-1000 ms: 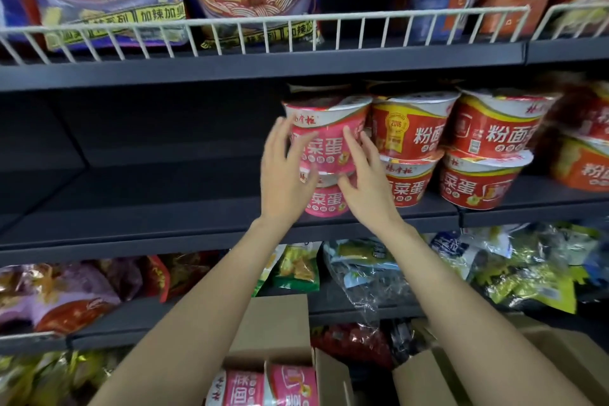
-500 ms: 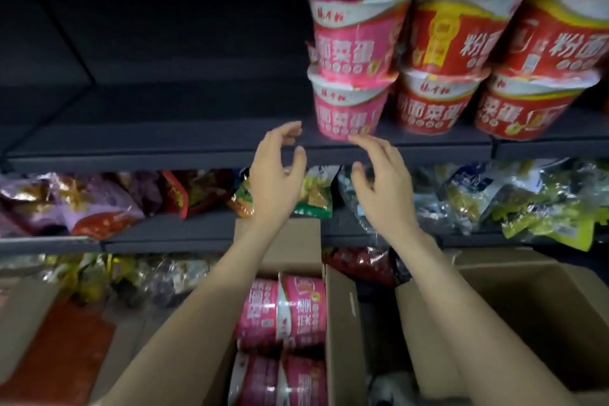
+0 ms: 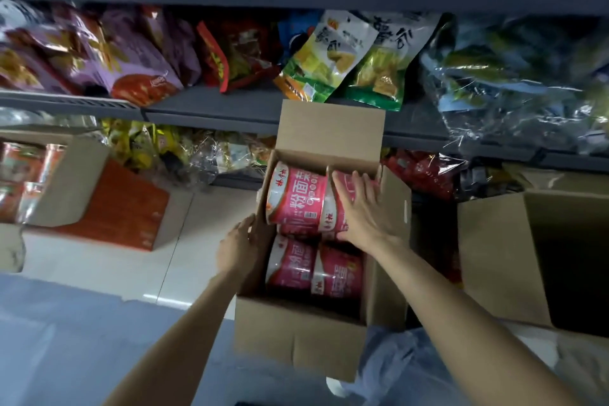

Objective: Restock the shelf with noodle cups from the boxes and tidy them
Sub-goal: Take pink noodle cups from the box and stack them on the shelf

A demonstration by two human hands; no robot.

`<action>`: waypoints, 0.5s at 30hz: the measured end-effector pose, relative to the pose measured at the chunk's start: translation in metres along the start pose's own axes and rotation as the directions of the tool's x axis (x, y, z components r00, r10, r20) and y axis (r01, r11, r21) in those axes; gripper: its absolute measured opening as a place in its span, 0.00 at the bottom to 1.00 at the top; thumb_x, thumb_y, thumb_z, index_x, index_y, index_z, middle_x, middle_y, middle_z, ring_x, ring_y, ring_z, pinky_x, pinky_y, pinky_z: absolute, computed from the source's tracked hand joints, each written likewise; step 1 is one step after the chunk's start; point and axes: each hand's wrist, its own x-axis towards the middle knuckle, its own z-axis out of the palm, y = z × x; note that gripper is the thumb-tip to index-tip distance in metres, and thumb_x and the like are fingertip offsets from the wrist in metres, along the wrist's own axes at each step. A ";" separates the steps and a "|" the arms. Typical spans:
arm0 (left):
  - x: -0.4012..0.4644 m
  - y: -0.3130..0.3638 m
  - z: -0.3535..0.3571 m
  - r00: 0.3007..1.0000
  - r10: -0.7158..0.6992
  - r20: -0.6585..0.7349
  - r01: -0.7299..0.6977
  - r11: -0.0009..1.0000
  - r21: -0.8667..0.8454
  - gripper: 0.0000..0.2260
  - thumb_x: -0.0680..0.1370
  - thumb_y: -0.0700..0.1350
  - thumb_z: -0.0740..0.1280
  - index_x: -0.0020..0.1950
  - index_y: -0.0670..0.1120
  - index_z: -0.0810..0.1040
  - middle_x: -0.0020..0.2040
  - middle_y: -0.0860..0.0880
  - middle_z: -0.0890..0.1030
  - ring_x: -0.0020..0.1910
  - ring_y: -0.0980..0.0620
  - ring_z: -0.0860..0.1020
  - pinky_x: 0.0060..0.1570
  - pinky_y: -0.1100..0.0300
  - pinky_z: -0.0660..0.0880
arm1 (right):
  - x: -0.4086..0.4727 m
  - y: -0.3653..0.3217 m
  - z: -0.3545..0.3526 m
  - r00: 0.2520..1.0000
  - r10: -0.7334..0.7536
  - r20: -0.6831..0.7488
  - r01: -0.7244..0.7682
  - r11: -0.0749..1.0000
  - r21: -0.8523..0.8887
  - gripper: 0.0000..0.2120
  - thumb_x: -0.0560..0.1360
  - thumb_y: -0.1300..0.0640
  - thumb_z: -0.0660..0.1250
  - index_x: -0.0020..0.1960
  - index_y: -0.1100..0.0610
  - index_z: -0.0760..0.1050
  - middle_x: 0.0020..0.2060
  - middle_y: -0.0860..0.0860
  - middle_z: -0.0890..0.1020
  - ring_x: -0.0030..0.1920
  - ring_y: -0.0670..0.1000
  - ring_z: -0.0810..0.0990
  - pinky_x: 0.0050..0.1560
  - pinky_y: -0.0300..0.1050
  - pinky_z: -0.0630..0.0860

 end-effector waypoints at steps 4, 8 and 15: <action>0.003 -0.003 0.006 1.000 -0.020 -0.022 0.020 1.000 0.009 0.20 0.77 0.39 0.61 0.68 0.51 0.72 0.59 0.47 0.81 0.54 0.41 0.79 0.48 0.53 0.74 | 0.032 0.013 0.024 0.995 0.002 0.100 0.015 0.986 -0.167 0.67 0.64 0.46 0.78 0.70 0.48 0.19 0.74 0.67 0.38 0.75 0.68 0.40 0.75 0.62 0.42; 0.008 -0.010 0.006 1.000 0.007 -0.009 -0.007 1.000 0.012 0.21 0.77 0.39 0.62 0.68 0.52 0.72 0.60 0.49 0.81 0.54 0.44 0.80 0.50 0.52 0.77 | 0.036 0.019 0.034 0.998 -0.062 -0.026 0.054 0.970 -0.235 0.66 0.68 0.48 0.76 0.67 0.46 0.16 0.74 0.68 0.50 0.74 0.69 0.53 0.73 0.63 0.53; 0.002 -0.007 0.003 0.997 0.025 -0.072 -0.025 1.000 0.002 0.18 0.77 0.41 0.64 0.68 0.48 0.74 0.65 0.46 0.76 0.60 0.44 0.75 0.53 0.51 0.74 | -0.022 0.004 -0.035 0.939 -0.158 -0.305 0.102 0.976 -0.192 0.65 0.56 0.36 0.79 0.77 0.48 0.38 0.67 0.67 0.66 0.64 0.66 0.69 0.63 0.59 0.67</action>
